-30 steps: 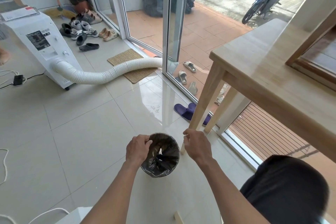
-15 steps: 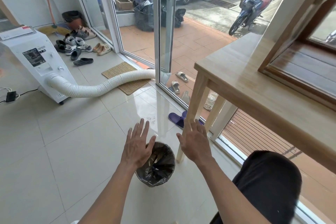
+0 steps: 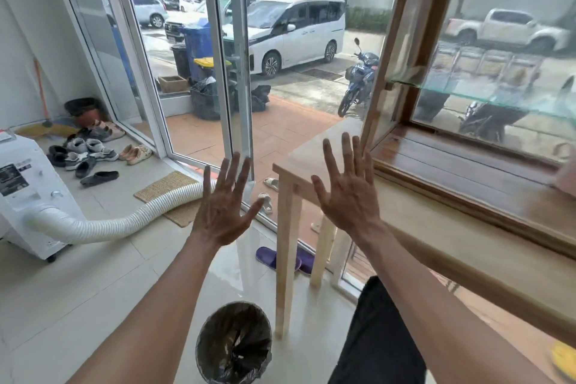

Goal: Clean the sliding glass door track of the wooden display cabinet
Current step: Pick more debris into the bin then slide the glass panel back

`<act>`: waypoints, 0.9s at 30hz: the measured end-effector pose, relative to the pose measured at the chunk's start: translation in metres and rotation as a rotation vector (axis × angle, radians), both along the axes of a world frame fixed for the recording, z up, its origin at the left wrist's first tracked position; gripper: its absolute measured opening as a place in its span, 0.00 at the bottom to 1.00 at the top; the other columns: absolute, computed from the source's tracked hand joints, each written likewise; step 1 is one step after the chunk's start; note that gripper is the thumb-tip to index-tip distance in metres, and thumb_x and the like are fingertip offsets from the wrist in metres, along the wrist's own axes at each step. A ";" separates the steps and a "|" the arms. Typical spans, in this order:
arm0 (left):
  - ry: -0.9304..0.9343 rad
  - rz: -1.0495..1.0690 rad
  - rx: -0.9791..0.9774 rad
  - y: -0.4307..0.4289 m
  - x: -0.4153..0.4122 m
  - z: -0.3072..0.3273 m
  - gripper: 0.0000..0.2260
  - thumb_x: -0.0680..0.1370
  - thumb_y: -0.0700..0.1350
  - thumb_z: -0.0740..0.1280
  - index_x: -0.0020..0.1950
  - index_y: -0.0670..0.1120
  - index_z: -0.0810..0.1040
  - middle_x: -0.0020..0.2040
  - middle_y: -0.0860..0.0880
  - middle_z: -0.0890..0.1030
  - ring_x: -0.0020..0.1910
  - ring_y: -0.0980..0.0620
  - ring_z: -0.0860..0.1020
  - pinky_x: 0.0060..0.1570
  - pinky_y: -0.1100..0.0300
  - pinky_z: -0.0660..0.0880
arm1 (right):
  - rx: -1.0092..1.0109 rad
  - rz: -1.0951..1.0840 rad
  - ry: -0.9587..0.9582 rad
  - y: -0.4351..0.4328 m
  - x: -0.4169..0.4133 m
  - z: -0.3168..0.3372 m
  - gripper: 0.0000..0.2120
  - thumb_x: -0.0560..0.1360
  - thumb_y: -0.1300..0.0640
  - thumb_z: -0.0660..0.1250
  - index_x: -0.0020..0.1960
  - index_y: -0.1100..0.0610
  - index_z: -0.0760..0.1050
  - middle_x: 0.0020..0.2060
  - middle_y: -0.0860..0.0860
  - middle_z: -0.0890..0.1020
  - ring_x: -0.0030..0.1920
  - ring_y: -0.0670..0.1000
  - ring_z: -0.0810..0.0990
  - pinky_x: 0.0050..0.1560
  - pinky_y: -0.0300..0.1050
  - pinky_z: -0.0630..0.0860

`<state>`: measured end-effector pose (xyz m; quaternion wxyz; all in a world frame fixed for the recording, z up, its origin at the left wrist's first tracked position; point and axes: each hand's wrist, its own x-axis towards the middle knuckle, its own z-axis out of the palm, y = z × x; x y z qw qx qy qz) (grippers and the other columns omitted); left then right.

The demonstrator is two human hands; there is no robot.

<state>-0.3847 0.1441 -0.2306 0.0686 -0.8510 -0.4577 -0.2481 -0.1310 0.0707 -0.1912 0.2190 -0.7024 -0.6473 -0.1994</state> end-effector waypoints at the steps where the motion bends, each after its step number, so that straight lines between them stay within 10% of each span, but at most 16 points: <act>1: 0.006 -0.044 0.033 0.001 0.018 0.014 0.38 0.79 0.67 0.50 0.81 0.50 0.39 0.82 0.47 0.40 0.81 0.46 0.43 0.77 0.40 0.36 | 0.021 -0.029 -0.039 -0.006 0.018 0.014 0.34 0.82 0.39 0.51 0.83 0.53 0.45 0.82 0.61 0.44 0.82 0.60 0.41 0.81 0.61 0.43; 17: -0.112 -0.535 0.334 -0.055 0.305 0.161 0.41 0.77 0.68 0.57 0.82 0.50 0.45 0.82 0.44 0.43 0.81 0.44 0.44 0.77 0.39 0.48 | 0.220 -0.492 -0.257 -0.171 0.216 0.139 0.43 0.78 0.35 0.59 0.83 0.52 0.44 0.81 0.64 0.44 0.81 0.65 0.42 0.79 0.65 0.49; 27: 0.034 -0.466 0.414 -0.080 0.362 0.185 0.64 0.61 0.70 0.75 0.81 0.49 0.39 0.81 0.40 0.40 0.80 0.40 0.41 0.78 0.41 0.50 | 0.176 -0.598 -0.372 -0.216 0.262 0.149 0.49 0.73 0.44 0.73 0.83 0.51 0.46 0.81 0.64 0.44 0.81 0.66 0.42 0.79 0.67 0.50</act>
